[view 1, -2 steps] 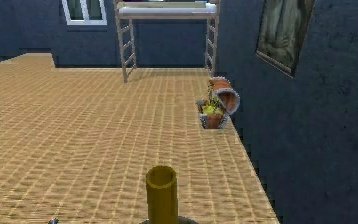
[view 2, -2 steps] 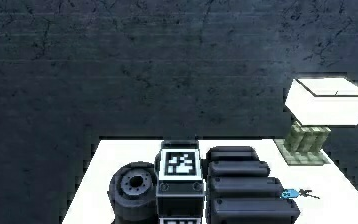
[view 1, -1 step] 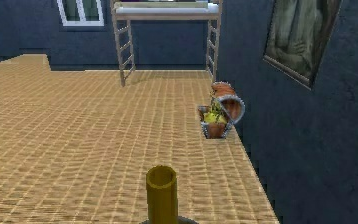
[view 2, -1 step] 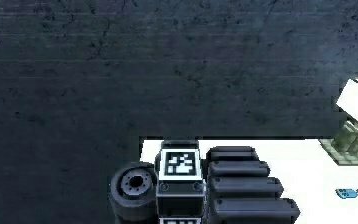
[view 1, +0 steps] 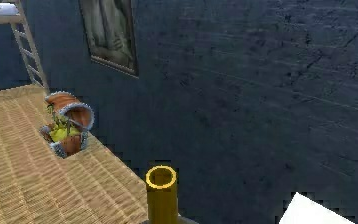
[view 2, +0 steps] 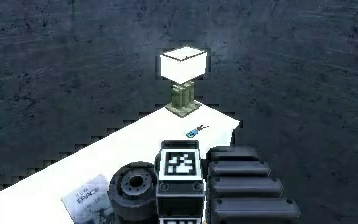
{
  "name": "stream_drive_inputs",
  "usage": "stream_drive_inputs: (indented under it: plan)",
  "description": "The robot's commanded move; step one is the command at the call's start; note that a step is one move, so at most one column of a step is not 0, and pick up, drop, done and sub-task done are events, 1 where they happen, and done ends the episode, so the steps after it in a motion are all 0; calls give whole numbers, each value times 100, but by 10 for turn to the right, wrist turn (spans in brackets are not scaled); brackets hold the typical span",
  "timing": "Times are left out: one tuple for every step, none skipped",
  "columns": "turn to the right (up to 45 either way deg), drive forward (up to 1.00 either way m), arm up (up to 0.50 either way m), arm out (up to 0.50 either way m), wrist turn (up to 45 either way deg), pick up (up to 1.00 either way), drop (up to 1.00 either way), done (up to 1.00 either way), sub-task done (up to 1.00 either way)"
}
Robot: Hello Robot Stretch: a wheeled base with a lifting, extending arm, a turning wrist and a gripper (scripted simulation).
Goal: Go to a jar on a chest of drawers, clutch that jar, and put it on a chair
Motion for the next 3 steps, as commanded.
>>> stream_drive_inputs:
  plan:
    - [450,0,0,0,0,0,0,0,0]
    - [450,0,0,0,0,0,0,0,0]
    - [420,0,0,0,0,0,0,0,0]
